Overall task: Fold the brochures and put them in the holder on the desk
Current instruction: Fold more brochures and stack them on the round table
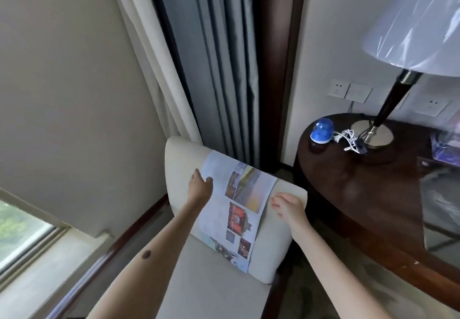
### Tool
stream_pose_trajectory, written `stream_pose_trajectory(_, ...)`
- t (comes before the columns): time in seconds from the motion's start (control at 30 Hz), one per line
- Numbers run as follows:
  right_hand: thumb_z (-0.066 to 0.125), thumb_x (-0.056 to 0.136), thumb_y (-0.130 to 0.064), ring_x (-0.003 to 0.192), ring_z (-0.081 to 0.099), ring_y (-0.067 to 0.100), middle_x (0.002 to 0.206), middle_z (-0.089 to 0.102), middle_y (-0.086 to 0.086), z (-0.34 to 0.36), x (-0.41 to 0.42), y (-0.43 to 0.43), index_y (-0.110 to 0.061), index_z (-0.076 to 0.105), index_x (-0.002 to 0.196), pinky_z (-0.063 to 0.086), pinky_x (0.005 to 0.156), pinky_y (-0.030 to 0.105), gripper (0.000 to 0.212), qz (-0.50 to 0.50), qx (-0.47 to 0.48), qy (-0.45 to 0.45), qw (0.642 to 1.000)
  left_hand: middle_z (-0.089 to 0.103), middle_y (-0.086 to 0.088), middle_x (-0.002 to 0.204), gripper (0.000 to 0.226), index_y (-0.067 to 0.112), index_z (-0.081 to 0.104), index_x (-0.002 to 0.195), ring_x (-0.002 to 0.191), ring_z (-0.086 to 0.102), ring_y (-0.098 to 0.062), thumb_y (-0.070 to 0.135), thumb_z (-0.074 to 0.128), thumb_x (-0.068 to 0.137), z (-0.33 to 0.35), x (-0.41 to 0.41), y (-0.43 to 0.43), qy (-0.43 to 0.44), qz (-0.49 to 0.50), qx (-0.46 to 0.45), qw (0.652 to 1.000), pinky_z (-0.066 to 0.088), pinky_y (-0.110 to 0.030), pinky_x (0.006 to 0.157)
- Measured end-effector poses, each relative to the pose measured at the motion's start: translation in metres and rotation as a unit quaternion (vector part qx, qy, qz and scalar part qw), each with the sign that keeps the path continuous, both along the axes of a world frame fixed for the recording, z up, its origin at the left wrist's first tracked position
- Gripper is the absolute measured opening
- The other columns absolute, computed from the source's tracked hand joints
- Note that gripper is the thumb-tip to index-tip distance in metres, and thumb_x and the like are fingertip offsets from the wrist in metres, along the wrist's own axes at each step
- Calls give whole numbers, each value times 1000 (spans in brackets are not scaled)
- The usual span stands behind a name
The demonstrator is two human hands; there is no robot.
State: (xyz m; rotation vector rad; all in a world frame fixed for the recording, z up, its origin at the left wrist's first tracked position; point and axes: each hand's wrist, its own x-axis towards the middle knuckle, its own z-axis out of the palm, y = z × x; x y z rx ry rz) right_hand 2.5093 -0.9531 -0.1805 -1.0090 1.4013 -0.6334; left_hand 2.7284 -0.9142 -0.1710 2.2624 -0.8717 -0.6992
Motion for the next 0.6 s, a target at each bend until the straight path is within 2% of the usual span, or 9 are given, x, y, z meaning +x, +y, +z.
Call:
stream_pose_trajectory(0.1,51,92,-9,95,60,21,96,65,7,2,6,0,-17,61,81,47,90,38,16,10,45,-67,997,17,-12,156,61,5,8,148,144,16,-27,22,38,98,-5,6,-22,-12,11,30,999,20,-44,115)
stream_pose_trajectory(0.17,49,94,-11,96,59,18,98,64,5,2,10,-3,-22,57,79,42,99,40,20,12,59,-89,994,20,-9,155,61,7,12,148,144,13,-25,26,40,97,-8,9,-30,-34,21,65,997,17,-50,114)
stream_pose_trajectory(0.27,47,93,-9,94,60,16,98,64,4,-1,15,-5,-19,58,84,42,96,34,18,18,61,-109,992,38,-5,145,47,8,31,136,140,23,-24,26,43,95,-12,13,-35,-15,28,66,997,17,-52,112)
stream_pose_trajectory(0.33,46,93,-7,90,61,16,97,65,6,-1,18,-7,-11,60,93,45,83,26,14,4,56,-115,992,46,-6,139,47,7,32,135,134,31,-27,26,45,94,-14,15,-36,-4,38,63,997,21,-52,110)
stream_pose_trajectory(0.4,45,93,-6,90,61,18,96,65,8,-1,20,-8,-7,60,97,44,69,17,15,-13,50,-109,993,41,-13,142,55,4,25,141,134,30,-31,27,45,94,-13,19,-37,-4,44,67,997,24,-51,110)
stream_pose_trajectory(0.43,45,93,-5,92,61,19,97,65,9,-1,22,-8,-8,60,95,44,68,16,15,-19,43,-97,994,33,-15,147,59,4,21,144,137,26,-32,27,45,95,-14,21,-38,-7,45,67,997,24,-51,110)
stream_pose_trajectory(0.5,45,91,-5,96,60,22,96,65,9,-3,25,-5,-10,60,90,46,79,25,16,-22,16,-63,998,20,-14,153,63,5,15,147,140,19,-32,27,44,96,-13,25,-41,-6,43,58,997,22,-50,113)
stream_pose_trajectory(0.53,46,89,-5,95,60,22,93,65,8,-4,27,-3,-10,61,87,46,83,29,16,-22,3,-49,999,20,-14,154,63,6,15,147,140,20,-31,27,44,96,-13,27,-43,-3,41,54,998,22,-51,112)
stream_pose_trajectory(0.6,45,88,-5,88,58,20,85,62,4,-5,30,1,-7,62,85,43,78,29,17,-23,-17,-24,999,31,-13,149,58,7,21,145,136,27,-31,27,44,95,-11,29,-44,-7,44,54,998,25,-52,110)
